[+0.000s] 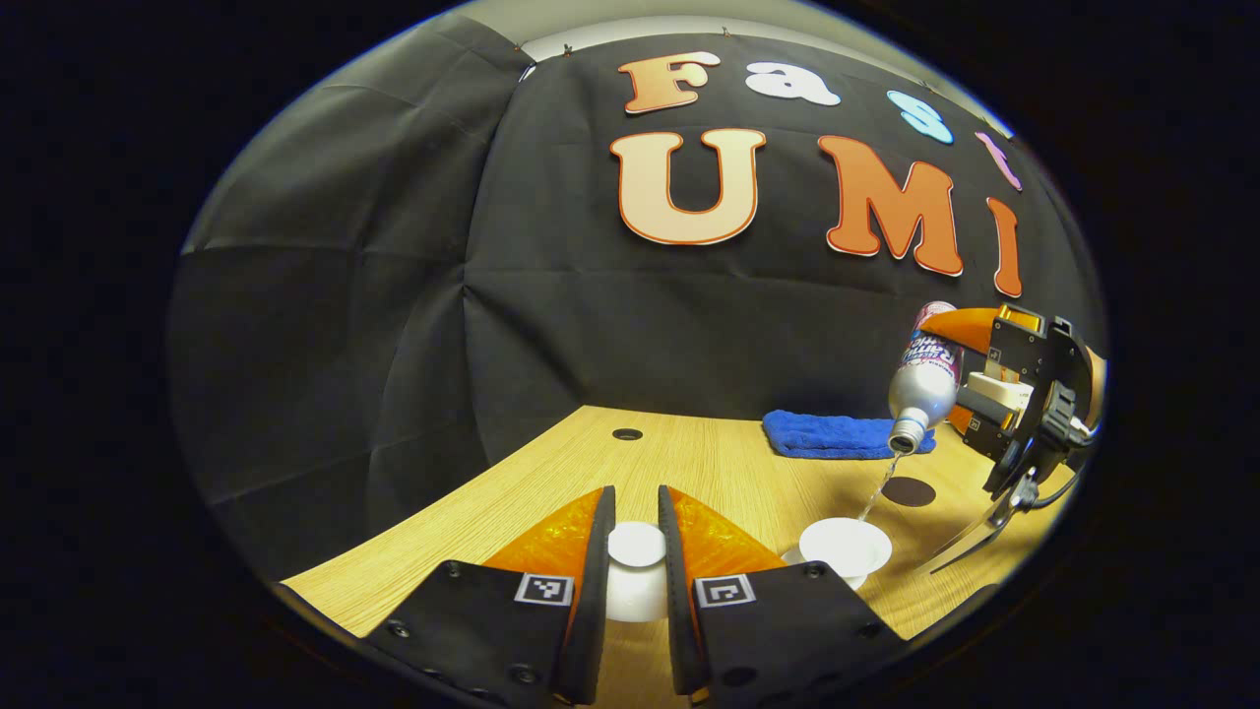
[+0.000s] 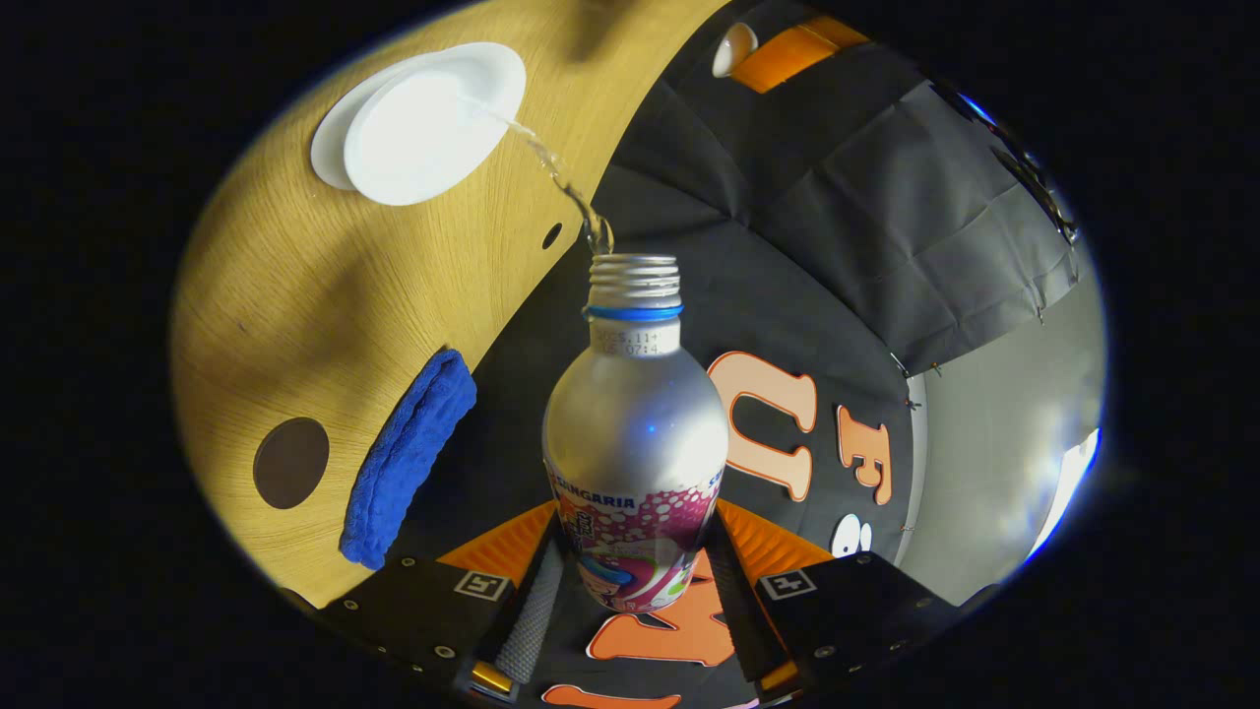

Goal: Open the teacup lid with one hand, grasp the water bottle and pour water into the teacup with the other hand; after pouring, place the water bottle on the coaster and then close the teacup lid.

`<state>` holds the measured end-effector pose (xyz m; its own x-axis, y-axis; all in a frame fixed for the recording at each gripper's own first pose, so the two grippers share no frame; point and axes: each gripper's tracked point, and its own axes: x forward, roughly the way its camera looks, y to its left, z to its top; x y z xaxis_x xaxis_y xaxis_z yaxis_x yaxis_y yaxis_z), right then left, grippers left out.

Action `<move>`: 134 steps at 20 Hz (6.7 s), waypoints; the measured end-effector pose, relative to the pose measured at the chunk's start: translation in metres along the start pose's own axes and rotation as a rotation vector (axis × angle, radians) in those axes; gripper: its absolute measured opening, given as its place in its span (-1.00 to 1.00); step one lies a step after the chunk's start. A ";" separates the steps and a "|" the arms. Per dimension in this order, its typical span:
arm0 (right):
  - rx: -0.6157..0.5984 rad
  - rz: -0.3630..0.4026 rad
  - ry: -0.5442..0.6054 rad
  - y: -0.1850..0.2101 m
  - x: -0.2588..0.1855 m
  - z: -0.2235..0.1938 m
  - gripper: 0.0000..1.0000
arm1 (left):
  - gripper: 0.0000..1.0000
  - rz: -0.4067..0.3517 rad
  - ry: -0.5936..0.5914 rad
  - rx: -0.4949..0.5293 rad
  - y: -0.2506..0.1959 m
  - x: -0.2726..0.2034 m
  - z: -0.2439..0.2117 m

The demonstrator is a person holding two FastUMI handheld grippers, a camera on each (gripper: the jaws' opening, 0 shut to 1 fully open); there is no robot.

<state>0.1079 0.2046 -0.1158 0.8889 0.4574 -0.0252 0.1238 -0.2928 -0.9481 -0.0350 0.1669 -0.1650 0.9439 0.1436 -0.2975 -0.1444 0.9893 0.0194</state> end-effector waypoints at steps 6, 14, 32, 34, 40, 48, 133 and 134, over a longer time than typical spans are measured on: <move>-0.036 -0.046 -0.028 -0.004 -0.001 0.011 0.54 | -0.39 -0.006 -0.006 0.005 -0.002 0.000 0.003; -0.012 -0.031 -0.065 0.014 -0.010 0.034 0.55 | -0.44 -0.022 -0.024 0.023 -0.012 -0.003 0.006; 0.396 0.081 0.069 0.049 -0.023 0.010 0.55 | -0.38 -0.069 -0.051 0.017 -0.053 -0.003 0.023; 0.437 0.068 0.112 0.048 -0.023 -0.008 0.55 | -0.39 -0.075 -0.050 0.024 -0.058 -0.003 0.023; 0.729 0.066 0.237 0.047 -0.019 -0.055 0.55 | -0.38 -0.110 -0.062 0.030 -0.084 -0.002 0.033; 1.099 0.100 0.348 0.067 -0.008 -0.093 0.55 | -0.39 -0.143 -0.089 0.015 -0.122 0.002 0.052; 1.884 -0.192 0.447 0.001 -0.184 -0.148 0.94 | 1.00 -0.119 -0.290 0.071 -0.202 -0.028 0.114; 1.884 -0.187 0.453 0.001 -0.185 -0.146 0.94 | 1.00 -0.118 -0.288 0.067 -0.201 -0.028 0.113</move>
<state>0.0083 -0.0027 -0.0663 0.9904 0.0653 -0.1217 -0.0667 0.9977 -0.0079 0.0009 -0.0329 -0.0526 0.9996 0.0198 -0.0189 -0.0185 0.9976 0.0663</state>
